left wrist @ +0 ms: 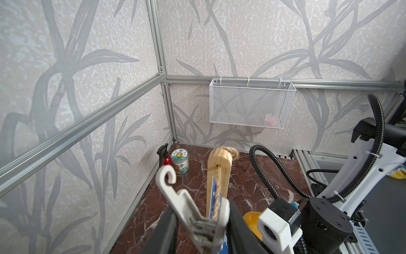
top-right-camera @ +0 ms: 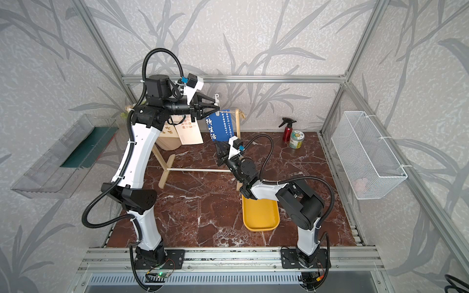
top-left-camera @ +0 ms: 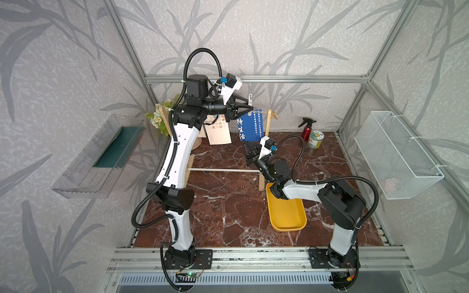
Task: Remove the postcards from the strings
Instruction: Pinch the postcard on the clothesline, then remove the clamp from the clothesline.
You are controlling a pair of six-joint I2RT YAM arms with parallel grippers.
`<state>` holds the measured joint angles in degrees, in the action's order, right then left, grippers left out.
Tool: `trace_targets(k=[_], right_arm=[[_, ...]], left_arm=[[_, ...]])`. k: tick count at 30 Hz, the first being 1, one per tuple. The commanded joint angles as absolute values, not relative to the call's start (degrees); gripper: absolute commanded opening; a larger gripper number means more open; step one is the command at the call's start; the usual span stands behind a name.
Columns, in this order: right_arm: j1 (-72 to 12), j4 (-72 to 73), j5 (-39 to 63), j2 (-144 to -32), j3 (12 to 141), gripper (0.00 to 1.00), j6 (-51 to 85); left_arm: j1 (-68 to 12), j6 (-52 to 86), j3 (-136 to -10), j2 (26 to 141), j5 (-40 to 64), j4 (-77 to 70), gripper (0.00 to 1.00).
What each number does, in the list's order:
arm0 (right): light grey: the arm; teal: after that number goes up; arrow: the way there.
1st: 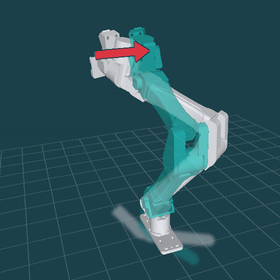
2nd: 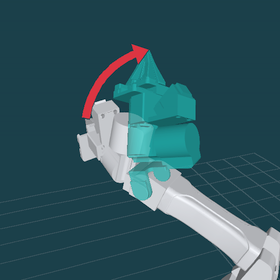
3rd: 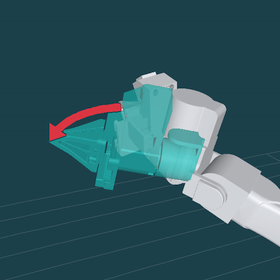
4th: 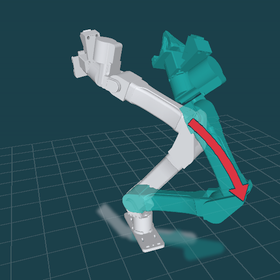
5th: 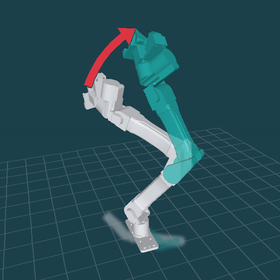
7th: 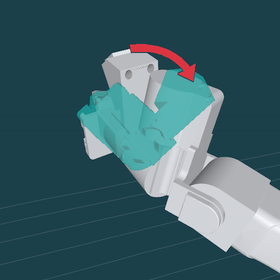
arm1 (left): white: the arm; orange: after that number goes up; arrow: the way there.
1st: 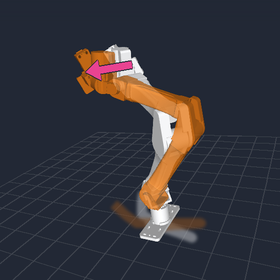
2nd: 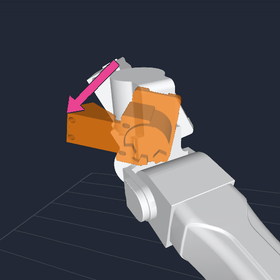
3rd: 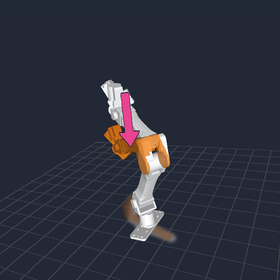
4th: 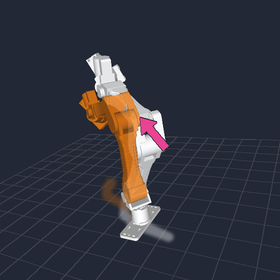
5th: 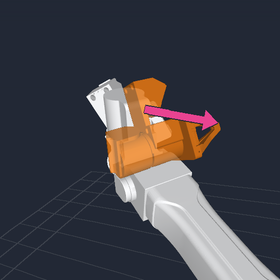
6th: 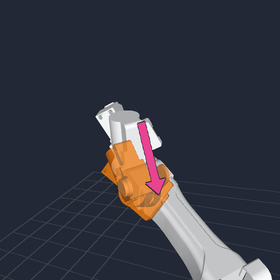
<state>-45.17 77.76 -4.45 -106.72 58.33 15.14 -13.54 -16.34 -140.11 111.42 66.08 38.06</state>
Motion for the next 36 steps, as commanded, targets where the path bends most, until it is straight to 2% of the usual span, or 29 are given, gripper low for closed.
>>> trace_targets(k=[1,17,36], right_arm=[[-45.37,80.6,-4.66,-105.38,59.08,0.2,14.55],[-45.35,80.6,-4.31,-106.67,60.4,0.2,13.89],[-45.44,80.6,-2.51,-108.56,56.61,0.17,11.43]], left_arm=[[-13.97,-17.66,-139.84,110.74,67.24,37.71,0.32],[-14.24,-18.01,-139.83,110.61,67.66,37.51,0.0],[-14.25,-16.8,-139.87,110.16,68.12,36.43,0.0]])
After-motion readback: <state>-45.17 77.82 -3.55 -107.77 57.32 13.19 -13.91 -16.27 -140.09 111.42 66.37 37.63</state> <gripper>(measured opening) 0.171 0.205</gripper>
